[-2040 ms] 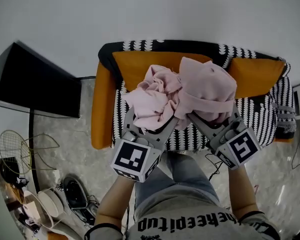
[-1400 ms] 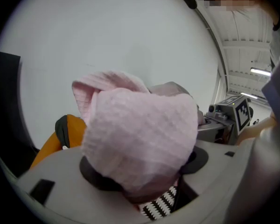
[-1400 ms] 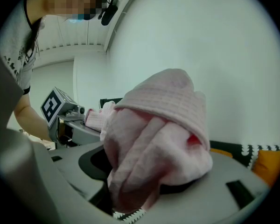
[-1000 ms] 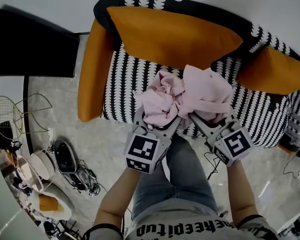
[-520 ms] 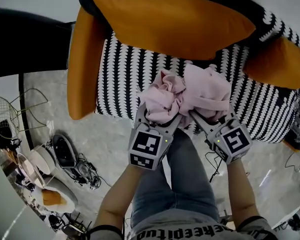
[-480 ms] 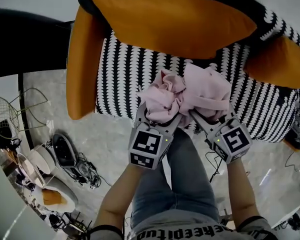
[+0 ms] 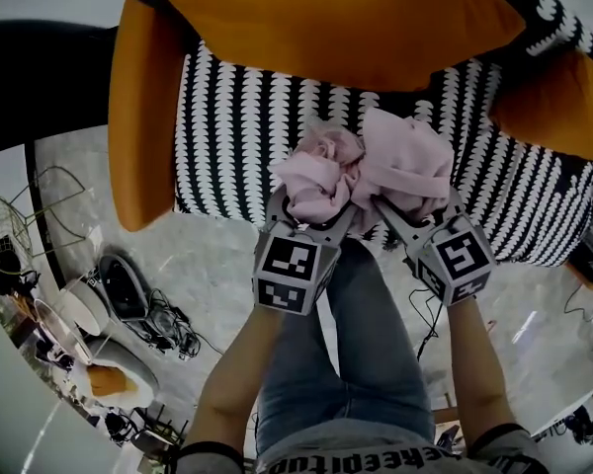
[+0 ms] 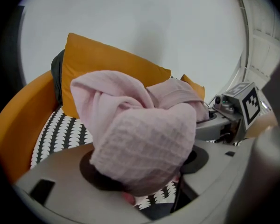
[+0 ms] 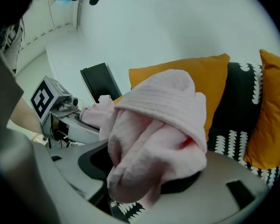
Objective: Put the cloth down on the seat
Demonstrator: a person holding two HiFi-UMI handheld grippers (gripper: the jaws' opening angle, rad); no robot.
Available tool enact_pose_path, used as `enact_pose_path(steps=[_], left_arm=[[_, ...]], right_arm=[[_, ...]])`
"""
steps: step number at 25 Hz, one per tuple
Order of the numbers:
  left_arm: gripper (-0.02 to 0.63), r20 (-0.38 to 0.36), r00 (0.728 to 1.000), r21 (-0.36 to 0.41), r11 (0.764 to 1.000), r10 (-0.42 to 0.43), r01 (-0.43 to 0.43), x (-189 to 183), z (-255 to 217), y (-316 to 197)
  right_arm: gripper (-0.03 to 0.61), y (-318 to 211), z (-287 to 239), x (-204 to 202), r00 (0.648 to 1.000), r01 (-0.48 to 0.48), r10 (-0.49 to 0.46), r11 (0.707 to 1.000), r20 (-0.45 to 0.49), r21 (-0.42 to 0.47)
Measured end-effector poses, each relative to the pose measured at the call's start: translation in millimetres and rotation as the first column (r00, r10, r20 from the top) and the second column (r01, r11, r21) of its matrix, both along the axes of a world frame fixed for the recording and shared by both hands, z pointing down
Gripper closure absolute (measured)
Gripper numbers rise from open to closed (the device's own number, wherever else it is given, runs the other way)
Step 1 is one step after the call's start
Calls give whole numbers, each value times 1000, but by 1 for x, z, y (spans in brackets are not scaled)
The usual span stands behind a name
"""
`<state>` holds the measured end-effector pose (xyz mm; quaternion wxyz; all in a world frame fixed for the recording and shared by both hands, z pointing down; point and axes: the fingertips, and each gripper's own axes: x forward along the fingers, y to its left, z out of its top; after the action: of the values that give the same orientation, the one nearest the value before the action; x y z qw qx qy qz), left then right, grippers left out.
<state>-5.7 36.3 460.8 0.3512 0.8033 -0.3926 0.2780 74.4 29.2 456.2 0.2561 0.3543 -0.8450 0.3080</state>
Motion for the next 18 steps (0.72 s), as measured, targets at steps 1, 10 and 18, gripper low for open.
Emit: enact_pose_path(steps=[1,10,18], left_arm=[[281,-1,1000,-6,1000,-2,2,2,2,2],[298,18,999,-11,999,-32,32,-5,16,12],[314,13,995,59,994,-97,96,-23,-2,-7]], right_arm=[[276,2,3,4,1000,-5,5,1000,-6,-6],[279,13,21,22,998,-48,47,999,-34,-15],[279,7,8,34,995,-64,67,997,-71,40]])
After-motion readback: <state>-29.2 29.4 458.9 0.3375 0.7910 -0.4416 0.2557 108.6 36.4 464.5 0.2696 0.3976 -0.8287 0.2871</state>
